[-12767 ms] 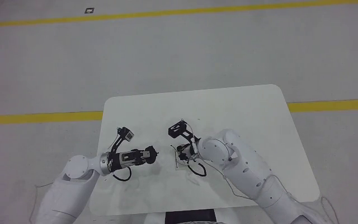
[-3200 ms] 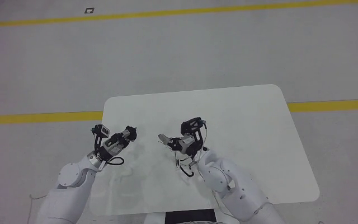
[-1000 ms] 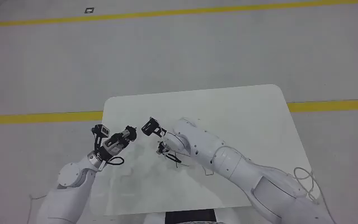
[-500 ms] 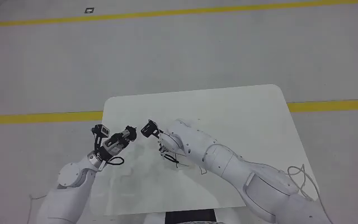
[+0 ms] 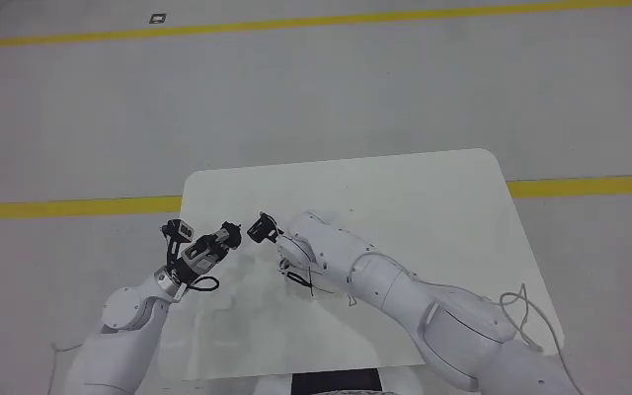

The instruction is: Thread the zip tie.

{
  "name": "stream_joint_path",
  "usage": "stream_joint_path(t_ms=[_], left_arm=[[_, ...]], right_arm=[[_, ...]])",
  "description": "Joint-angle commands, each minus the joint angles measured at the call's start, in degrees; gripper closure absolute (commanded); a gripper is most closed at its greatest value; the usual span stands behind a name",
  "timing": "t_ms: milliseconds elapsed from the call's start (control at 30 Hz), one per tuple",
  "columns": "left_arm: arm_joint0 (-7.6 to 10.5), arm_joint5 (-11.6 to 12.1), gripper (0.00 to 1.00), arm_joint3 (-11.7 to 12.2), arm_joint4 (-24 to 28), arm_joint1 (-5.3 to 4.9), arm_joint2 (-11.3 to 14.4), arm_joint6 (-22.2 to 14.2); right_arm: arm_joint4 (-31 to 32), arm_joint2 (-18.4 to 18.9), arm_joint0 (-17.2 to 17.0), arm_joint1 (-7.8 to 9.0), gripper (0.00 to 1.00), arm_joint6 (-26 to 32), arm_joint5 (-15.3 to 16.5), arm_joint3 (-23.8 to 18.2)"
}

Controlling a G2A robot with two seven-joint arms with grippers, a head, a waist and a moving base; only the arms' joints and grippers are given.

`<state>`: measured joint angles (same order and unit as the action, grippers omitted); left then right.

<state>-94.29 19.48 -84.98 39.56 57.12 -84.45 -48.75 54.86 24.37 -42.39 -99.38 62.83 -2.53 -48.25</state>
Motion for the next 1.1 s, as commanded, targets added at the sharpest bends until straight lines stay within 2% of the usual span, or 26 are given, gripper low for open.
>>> stream_joint_path(t_ms=[0,267,667,800,867,1067], left_arm=[[0.00,0.0,1.00,0.0,0.0,0.00,0.0,0.0],[0.00,0.0,1.00,0.0,0.0,0.00,0.0,0.0],[0.00,0.0,1.00,0.0,0.0,0.00,0.0,0.0],[0.00,0.0,1.00,0.0,0.0,0.00,0.0,0.0],[0.00,0.0,1.00,0.0,0.0,0.00,0.0,0.0],[0.00,0.0,1.00,0.0,0.0,0.00,0.0,0.0]], right_arm=[[-0.1,0.0,0.1,-0.34,0.81,-0.2,0.2,0.9],[0.1,0.3,0.5,-1.47,0.87,-1.0,0.5,3.6],[1.1,0.6,0.7,-2.80,0.87,-1.2,1.0,5.9],[1.5,0.7,0.8,-3.21,0.93,-1.0,1.1,6.7],[1.7,0.8,0.9,-3.37,1.00,-1.0,1.1,6.9],[2.5,1.1,0.9,-3.82,1.00,-1.0,1.0,7.5]])
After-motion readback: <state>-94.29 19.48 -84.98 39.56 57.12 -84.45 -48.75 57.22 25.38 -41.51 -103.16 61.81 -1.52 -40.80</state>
